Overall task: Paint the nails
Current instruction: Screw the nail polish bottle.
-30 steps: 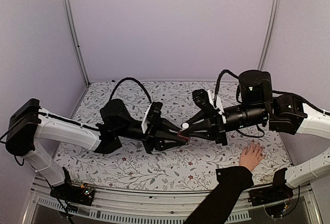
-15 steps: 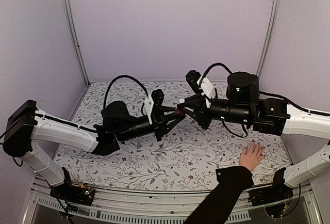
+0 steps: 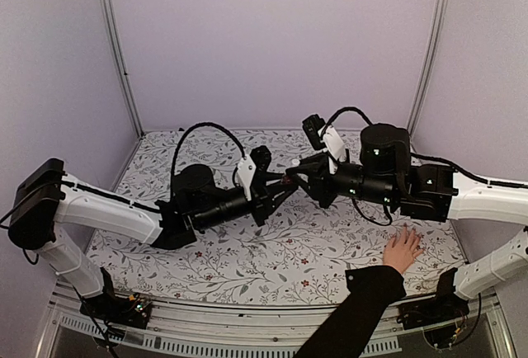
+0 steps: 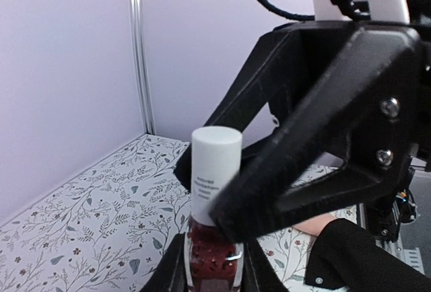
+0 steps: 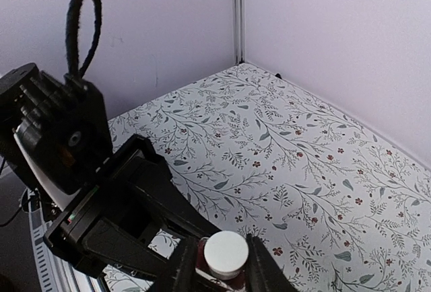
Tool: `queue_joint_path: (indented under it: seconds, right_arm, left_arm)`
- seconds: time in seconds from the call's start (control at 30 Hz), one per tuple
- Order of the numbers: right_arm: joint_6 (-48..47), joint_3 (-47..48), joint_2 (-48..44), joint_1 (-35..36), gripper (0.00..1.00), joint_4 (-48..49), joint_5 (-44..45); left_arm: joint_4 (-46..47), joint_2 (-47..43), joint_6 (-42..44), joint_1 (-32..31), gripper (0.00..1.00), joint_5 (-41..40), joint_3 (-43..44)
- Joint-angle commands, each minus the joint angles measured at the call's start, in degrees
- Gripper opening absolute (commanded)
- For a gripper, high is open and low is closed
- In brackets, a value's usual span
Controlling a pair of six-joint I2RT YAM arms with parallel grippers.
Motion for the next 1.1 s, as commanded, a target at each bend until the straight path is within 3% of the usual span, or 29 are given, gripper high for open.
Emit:
queue_joint_path:
  seconds: [0.0, 0.17, 0.37, 0.67, 0.87, 1.07]
  right_arm:
    - [-1.11, -1.51, -4.38, 0.72, 0.35, -2.73, -4.99]
    - [-6.10, -1.35, -9.23, 0.63, 0.57, -4.92, -12.54]
    - [-12.82, 1.06, -11.79, 0.54, 0.61, -12.11, -22.29]
    - [-20.50, 6.24, -9.26, 0.54, 0.51, -20.63, -35.95]
    - [-21.83, 8.43, -7.54, 0.78, 0.48, -22.14, -41.22]
    - [-22.99, 9.19, -5.90, 1.74, 0.28, -22.98, -41.28]
  left_arm:
    - [2.53, -2.98, -0.39, 0.67, 0.00, 6.59, 1.37]
    - [1.13, -4.38, -2.18, 2.35, 0.00, 16.46, 0.32]
    - [-0.74, -4.91, -1.49, 3.58, 0.00, 34.26, 0.10]
    - [-2.54, -1.16, -3.79, 3.60, 0.00, 53.76, 4.74]
    - [-0.39, 1.20, -6.53, 3.51, 0.00, 57.70, 6.34]
    - [0.35, 1.75, -7.30, 3.48, 0.00, 58.17, 6.69]
